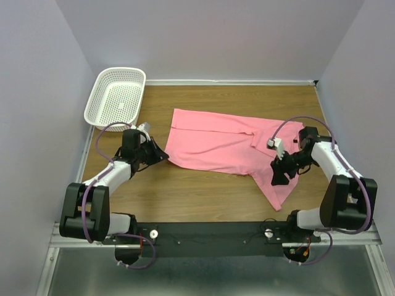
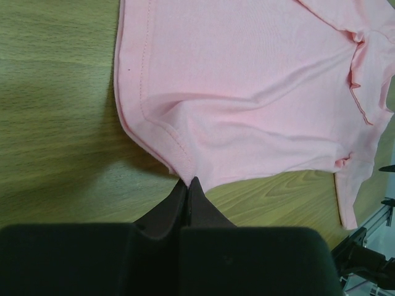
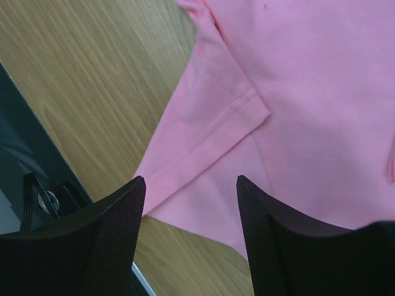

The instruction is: Fold and stack the t-shirts

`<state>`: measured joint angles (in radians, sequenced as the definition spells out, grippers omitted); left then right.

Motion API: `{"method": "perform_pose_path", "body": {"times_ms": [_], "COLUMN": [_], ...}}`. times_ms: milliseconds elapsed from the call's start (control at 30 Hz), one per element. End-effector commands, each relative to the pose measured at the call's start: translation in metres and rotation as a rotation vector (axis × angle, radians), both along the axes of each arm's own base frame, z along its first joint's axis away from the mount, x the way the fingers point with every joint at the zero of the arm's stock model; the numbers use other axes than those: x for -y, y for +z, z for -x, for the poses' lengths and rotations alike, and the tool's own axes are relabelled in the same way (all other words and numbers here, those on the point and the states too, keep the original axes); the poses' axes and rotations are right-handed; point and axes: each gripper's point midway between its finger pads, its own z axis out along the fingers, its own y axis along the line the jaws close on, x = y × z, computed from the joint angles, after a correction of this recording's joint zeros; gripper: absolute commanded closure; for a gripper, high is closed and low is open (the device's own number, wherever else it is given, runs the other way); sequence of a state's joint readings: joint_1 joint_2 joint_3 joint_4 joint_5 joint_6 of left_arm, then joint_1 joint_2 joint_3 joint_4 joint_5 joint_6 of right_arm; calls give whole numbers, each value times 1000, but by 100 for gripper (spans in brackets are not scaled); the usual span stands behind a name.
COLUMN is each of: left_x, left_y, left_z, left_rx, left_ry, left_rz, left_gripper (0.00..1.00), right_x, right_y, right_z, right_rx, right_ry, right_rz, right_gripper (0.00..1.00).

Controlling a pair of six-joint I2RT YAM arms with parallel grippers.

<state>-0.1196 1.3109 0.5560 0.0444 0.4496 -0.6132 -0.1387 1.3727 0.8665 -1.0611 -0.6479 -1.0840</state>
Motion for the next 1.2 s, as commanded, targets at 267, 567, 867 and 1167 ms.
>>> {"method": "perform_pose_path", "body": {"times_ms": [267,567,867,1167], "left_x": [3,3,3,3], "left_y": [4,4,4,6], "left_z": [1,1,0,0], "left_rx": [25,24,24,29], "left_ry": [-28,-28,-26,-29], "left_rz": [11,10,9,10], "left_gripper": [100,100,100,100], "right_x": [6,-1,-6,3], "right_y": [-51,-60,-55,-16], "right_z": [5,15,18,-19], "right_rx": [-143,-196,-183,-19], "right_ry": [-94,-80,-63,-146], "right_rz": [135,125,120,167], "right_gripper": [32,42,52,44]}}
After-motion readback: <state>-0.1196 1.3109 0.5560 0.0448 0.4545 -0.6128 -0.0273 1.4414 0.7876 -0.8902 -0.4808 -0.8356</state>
